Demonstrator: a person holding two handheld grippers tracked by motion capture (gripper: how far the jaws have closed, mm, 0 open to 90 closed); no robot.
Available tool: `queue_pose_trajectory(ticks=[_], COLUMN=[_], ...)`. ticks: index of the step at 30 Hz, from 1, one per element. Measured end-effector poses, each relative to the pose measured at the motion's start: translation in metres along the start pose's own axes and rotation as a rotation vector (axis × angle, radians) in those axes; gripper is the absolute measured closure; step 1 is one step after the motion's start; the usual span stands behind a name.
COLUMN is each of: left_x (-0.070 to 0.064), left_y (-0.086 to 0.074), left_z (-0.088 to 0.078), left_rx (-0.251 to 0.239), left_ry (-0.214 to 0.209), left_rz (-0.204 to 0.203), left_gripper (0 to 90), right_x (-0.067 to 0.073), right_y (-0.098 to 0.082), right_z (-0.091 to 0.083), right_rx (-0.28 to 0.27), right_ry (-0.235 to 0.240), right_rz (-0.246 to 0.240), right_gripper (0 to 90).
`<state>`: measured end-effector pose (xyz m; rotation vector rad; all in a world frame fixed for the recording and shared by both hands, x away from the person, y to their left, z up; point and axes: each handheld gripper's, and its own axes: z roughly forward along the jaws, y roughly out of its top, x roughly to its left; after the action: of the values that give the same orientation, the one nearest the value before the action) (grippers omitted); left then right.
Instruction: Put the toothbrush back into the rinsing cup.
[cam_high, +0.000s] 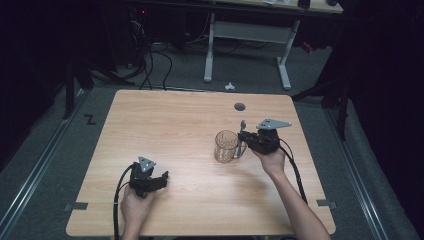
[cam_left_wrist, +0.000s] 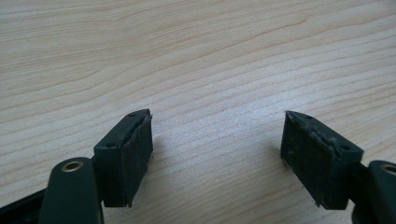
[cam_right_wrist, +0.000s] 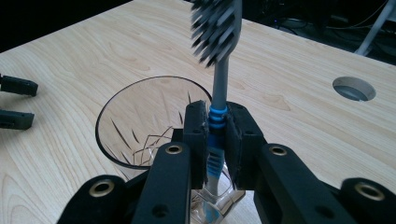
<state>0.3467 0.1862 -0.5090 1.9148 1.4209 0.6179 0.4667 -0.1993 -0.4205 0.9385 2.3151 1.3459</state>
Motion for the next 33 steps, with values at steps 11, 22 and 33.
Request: queue_pose_trajectory(ticks=[11, 22, 33], left_x=[0.0, 0.0, 0.0], left_y=[0.0, 0.0, 0.0], left_z=[0.0, 0.0, 0.0], left_rx=[0.0, 0.001, 0.001], left_ry=[0.0, 0.0, -0.001], left_rz=[0.0, 0.001, 0.0], left_gripper=[25.7, 25.7, 25.7], right_x=[-0.001, 0.0, 0.001], right_y=[-0.001, 0.0, 0.002], right_z=[0.0, -0.005, -0.017], right_rx=[0.007, 0.003, -0.005], right_ry=[0.015, 0.011, -0.003], right_rz=[0.006, 0.012, 0.005], right_gripper=[77.1, 62.7, 58.8])
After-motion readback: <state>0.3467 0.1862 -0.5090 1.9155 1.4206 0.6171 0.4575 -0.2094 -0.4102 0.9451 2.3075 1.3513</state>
